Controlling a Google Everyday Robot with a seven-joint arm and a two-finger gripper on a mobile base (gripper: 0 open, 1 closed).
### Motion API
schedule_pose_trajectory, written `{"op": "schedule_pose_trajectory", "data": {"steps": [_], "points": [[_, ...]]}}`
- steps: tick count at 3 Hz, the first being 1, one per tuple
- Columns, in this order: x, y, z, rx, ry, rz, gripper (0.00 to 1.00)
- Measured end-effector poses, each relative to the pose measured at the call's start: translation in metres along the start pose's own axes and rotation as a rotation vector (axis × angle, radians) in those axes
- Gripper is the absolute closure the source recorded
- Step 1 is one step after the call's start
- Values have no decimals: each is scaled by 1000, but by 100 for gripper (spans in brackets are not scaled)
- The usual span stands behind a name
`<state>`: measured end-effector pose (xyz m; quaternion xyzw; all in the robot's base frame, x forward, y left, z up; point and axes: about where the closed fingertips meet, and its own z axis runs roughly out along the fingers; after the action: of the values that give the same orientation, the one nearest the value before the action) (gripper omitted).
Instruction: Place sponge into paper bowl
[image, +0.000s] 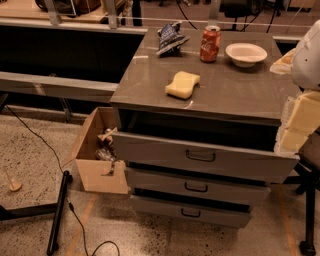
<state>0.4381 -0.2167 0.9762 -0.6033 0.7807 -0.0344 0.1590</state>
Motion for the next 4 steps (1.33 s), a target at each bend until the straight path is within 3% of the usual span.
{"op": "schedule_pose_trajectory", "data": {"steps": [1,2,3,4], "points": [[0,0,0,0,0,0,0],[-2,-7,2,24,-102,107,0],[-10,-33,10,52,-284,299,0],[-34,-74,27,79,-482,448,0]]}}
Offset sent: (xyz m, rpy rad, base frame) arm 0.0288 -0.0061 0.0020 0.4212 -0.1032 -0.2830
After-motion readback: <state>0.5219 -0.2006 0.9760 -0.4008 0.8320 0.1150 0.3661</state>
